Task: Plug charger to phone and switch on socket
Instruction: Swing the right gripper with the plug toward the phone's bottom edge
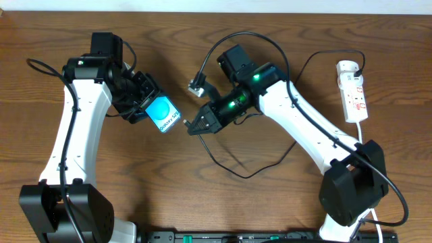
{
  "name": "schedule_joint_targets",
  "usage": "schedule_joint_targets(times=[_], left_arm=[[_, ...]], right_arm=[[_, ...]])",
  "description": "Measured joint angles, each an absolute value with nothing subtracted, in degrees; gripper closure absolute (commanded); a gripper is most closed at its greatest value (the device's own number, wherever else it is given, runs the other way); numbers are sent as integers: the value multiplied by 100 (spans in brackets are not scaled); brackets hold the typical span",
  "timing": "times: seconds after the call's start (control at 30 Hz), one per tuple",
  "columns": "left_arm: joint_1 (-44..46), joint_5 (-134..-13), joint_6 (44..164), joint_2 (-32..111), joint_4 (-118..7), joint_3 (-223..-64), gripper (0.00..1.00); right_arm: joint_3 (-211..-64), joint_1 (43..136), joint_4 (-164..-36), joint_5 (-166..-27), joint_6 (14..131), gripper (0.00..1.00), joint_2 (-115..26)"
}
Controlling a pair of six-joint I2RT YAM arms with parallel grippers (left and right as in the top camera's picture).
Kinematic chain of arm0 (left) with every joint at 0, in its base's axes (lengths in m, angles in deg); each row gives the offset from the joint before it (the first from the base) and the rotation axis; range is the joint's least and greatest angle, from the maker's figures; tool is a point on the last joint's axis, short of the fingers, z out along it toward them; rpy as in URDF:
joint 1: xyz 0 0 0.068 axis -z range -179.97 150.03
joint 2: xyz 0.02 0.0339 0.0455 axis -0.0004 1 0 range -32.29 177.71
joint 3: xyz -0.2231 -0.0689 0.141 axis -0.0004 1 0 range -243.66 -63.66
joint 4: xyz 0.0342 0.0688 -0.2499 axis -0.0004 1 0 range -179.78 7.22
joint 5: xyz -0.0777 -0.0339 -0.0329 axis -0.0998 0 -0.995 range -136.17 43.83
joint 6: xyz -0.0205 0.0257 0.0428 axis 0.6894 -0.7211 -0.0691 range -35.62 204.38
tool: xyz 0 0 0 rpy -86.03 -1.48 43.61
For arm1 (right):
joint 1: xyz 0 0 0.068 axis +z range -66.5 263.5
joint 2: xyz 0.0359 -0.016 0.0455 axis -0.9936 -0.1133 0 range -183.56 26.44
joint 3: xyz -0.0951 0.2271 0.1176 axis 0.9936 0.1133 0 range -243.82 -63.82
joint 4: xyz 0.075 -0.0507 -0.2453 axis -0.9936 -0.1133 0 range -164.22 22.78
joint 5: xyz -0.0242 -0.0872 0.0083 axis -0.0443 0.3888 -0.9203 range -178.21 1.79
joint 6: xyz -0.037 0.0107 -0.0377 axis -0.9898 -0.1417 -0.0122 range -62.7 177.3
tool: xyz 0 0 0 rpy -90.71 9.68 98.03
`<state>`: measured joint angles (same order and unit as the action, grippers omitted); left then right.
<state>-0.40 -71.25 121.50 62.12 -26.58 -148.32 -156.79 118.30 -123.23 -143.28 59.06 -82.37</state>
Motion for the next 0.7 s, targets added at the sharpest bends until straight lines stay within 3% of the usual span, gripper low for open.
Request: schedule_joint_targets(times=[0.7], left_arm=[[-40,-7553,12209,6212,-3003,-14832,93]], right_arm=[[-15679,11889,-12179,-13981,6343,99,-8237]])
